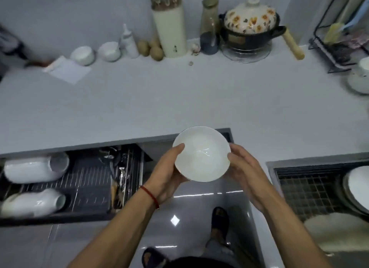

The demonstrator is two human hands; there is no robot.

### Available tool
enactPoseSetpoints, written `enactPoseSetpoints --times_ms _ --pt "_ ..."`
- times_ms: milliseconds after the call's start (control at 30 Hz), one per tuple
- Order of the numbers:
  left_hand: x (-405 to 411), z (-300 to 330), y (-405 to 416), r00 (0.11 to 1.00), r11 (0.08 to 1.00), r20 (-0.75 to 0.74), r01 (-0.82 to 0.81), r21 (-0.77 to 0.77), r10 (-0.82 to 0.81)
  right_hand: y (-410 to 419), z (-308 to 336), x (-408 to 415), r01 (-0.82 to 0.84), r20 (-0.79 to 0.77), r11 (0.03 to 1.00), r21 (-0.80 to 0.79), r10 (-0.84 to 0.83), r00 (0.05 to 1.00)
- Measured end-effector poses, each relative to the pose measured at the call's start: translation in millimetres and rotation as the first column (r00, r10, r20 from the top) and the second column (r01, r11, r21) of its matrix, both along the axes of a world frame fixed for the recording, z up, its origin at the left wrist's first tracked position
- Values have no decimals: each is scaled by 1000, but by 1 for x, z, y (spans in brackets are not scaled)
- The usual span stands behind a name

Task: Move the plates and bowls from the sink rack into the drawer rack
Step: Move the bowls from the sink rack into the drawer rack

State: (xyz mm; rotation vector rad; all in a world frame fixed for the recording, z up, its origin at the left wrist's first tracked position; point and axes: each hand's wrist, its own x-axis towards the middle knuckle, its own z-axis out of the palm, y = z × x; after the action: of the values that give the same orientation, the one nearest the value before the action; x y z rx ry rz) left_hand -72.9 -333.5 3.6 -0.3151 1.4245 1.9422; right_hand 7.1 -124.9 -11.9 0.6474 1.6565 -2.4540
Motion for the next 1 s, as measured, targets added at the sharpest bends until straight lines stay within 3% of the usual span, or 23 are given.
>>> enactPoseSetpoints --times_ms 67,167,300,467,633,733,867,1000 --pt "10 -3 -57 992 991 15 -128 30 127 -48 -6 -17 -194 44 968 -161 203 978" --pt "27 -7 -145 969 969 -14 -245 40 246 -132 -13 -34 -358 63 871 -335 400 914" --pt "52 -21 -274 942 943 -79 -331 -30 328 -247 -22 -41 -482 67 818 -315 525 848" --pt "83 -39 -409 913 906 -133 -402 -131 386 -384 -34 -32 -489 181 811 -320 559 809" --pt "76 -53 -507 867 781 -203 -499 -376 456 -475 -45 -44 -512 233 836 -194 547 804" --pt "63 -70 -565 883 688 -305 -469 -554 356 -501 -54 -82 -553 255 829 -83 554 792" --pt "40 -89 -628 930 503 -356 -350 -790 87 -535 -87 -152 -609 347 789 74 553 758" --pt "3 -110 -674 971 259 -200 -161 -952 -132 -594 -147 -203 -657 498 724 210 499 709"
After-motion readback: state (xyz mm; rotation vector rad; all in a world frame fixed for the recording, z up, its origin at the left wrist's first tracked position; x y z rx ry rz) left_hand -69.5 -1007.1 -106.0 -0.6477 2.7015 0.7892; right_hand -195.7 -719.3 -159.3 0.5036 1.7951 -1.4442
